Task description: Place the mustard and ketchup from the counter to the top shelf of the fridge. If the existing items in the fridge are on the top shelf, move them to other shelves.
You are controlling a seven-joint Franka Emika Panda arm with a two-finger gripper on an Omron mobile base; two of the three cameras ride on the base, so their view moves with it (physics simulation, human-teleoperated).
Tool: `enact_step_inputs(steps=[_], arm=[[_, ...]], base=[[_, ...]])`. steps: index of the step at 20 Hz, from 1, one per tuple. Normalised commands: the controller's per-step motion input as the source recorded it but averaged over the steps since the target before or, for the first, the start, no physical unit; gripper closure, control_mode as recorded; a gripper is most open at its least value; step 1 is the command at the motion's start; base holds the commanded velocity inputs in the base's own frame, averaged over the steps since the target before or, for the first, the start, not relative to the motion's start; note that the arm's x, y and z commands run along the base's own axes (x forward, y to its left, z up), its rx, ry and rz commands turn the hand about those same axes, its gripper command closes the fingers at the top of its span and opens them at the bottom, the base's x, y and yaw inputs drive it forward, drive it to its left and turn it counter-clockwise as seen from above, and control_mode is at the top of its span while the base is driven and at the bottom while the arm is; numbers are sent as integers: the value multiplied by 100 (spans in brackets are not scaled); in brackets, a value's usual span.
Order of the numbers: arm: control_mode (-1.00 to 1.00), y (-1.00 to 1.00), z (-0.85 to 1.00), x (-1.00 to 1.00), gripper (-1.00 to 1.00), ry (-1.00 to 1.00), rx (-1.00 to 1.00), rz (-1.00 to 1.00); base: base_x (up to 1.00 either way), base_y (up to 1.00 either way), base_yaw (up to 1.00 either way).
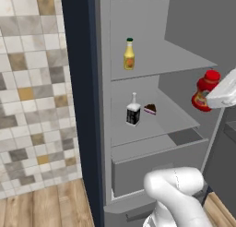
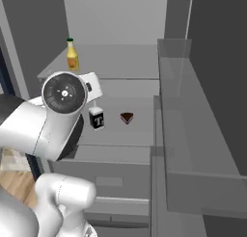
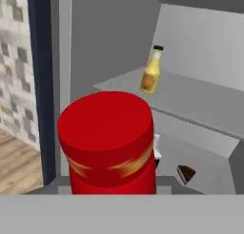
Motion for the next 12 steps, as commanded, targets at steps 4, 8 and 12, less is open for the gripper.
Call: enact_step_inputs(steps=[4,8,12], arm=[[-100,-40,94,74,100,1,23,-31],[-100,-10,74,57,100,1,26,-12],[-100,0,11,64,100,10,4,0]], base=[[0,0,0],[0,0,0],[0,0,0]])
